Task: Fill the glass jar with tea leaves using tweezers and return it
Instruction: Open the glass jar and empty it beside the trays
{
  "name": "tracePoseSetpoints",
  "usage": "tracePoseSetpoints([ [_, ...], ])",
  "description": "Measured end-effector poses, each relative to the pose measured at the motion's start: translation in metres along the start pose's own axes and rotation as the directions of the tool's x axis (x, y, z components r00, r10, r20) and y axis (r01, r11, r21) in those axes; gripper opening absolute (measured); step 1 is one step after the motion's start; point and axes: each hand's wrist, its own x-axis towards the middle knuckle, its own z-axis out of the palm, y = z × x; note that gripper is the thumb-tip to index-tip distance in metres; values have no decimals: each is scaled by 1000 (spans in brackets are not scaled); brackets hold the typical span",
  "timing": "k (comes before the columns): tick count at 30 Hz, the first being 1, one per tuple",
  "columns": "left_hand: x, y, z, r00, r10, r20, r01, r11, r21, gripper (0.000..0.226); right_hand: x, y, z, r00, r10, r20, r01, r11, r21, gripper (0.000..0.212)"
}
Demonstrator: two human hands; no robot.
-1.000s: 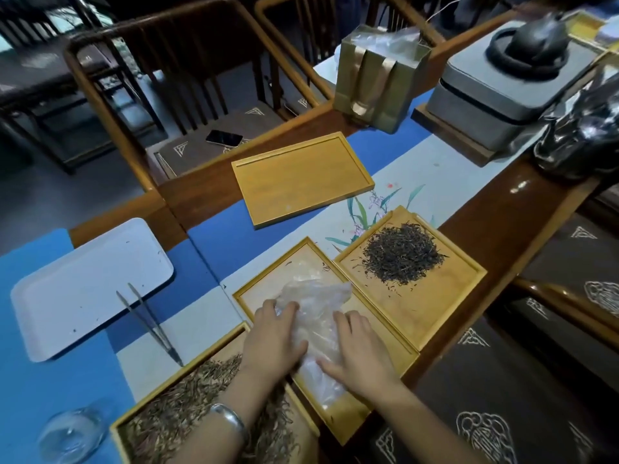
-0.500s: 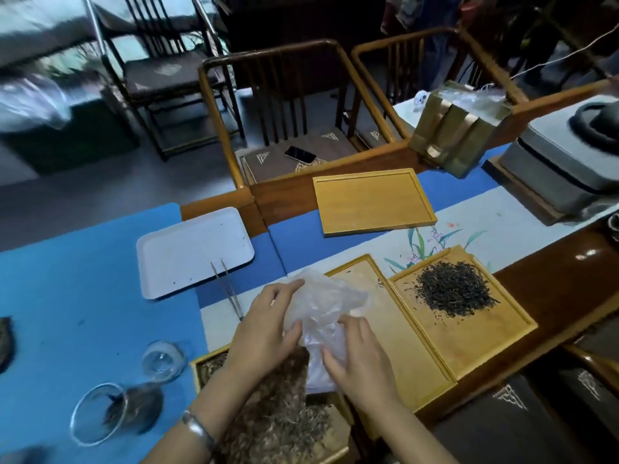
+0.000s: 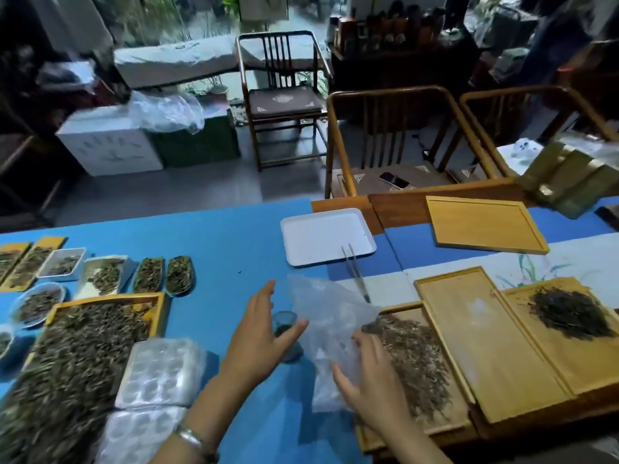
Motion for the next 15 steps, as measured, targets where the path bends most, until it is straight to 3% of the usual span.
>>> tracePoseSetpoints([
  [2, -18, -21, -20, 998, -46, 40, 51, 990, -128, 72, -12, -20, 17, 999, -6, 48, 4, 999, 46, 61],
  [5, -38, -45, -42, 984, -142, 109, 167, 947, -274, 31, -24, -41, 34, 995, -2, 99, -7, 996, 94, 64],
  [9, -37, -42, -67, 908, -371, 194, 412, 709, -572, 34, -24, -58, 40, 981, -109, 158, 101, 993, 60, 58],
  [12, -26, -36, -88, 832, -433, 347, 555, 649, -521, 38, -18, -58, 39, 956, -204, 209, 207, 978, 6, 54],
  [15, -27, -34, -88, 836, -355, 418, 510, 784, -354, 21, -12, -59, 38, 940, -249, 232, 260, 965, -17, 47],
])
